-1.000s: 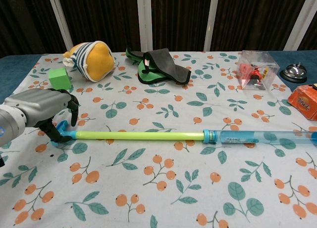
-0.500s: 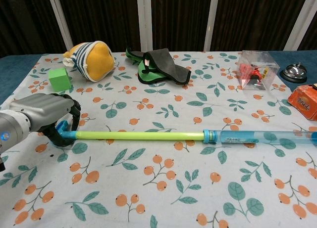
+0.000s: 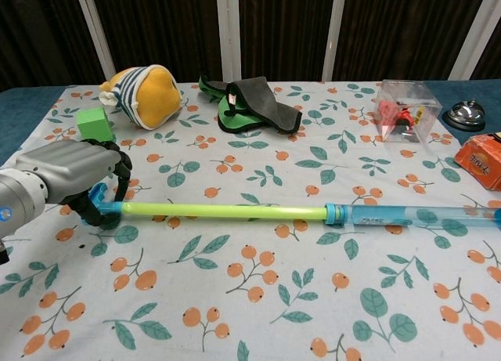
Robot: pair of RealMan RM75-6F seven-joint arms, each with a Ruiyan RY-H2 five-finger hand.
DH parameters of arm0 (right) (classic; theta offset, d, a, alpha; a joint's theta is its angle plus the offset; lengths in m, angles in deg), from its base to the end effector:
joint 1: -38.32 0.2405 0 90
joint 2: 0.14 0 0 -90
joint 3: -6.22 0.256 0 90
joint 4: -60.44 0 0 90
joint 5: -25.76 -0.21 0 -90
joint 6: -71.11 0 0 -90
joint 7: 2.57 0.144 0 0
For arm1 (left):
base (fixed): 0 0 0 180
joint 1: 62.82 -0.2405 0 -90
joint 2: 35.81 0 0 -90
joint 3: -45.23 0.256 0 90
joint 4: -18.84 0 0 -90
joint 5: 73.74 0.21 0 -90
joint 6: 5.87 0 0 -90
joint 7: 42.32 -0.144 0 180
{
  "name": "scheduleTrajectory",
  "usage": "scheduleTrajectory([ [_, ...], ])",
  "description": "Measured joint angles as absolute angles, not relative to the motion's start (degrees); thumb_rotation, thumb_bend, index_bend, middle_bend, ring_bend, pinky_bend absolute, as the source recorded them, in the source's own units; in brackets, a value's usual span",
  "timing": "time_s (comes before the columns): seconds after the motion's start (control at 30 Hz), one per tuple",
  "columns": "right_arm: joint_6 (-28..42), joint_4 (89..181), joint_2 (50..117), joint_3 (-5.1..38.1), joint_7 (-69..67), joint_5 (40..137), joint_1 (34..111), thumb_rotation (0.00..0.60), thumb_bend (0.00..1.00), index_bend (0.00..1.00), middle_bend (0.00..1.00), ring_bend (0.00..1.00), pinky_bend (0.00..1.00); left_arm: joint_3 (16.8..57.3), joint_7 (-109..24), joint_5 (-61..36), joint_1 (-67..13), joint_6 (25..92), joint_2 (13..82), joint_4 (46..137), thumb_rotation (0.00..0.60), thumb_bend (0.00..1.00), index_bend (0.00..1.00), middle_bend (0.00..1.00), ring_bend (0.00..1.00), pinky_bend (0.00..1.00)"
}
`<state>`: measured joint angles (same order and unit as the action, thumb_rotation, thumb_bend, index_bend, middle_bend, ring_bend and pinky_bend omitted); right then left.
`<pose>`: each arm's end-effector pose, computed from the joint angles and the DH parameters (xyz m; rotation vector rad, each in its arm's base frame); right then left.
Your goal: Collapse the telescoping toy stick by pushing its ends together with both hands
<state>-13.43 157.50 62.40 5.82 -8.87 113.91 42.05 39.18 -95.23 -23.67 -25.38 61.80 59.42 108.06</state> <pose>-0.3001 -0.1616 0.1496 1.4669 -0.9046 0.8291 -0.1760 0.2977 -0.0412 -1.8139 -0.7484 -0.5210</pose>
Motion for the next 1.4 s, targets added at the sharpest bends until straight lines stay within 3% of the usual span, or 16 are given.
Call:
scheduleTrajectory([
  [0.3, -5.67, 163.02, 64.27, 8.25, -12.12, 111.09, 47.12, 0.6, 0.3, 0.03, 0.0, 0.0, 0.0, 40.65, -94.09, -19.57, -25.54, 62.78, 56.88, 111.06, 0.6, 0.54, 0.59, 0.15, 0.0, 0.0],
  [0.67, 3.09, 166.82, 71.26, 12.79, -25.22, 97.72, 54.29, 0.6, 0.3, 0.1, 0.0, 0.0, 0.0, 40.77, -94.97, -19.15, -25.29, 63.49, 55.94, 113.24, 0.6, 0.54, 0.59, 0.15, 0.0, 0.0],
  [0.83, 4.27, 165.15, 75.58, 14.44, -31.19, 90.39, 56.74, 0.6, 0.3, 0.21, 0.03, 0.0, 0.0, 40.93, -94.82, -19.09, -25.44, 63.71, 54.78, 114.51, 0.6, 0.54, 0.59, 0.15, 0.0, 0.0],
  [1.4, 4.08, 156.06, 80.72, 15.18, -35.14, 79.24, 58.69, 0.6, 0.3, 0.22, 0.03, 0.0, 0.0, 42.25, -93.05, -18.25, -26.23, 63.56, 51.7, 116.75, 0.6, 0.54, 0.59, 0.14, 0.0, 0.0],
])
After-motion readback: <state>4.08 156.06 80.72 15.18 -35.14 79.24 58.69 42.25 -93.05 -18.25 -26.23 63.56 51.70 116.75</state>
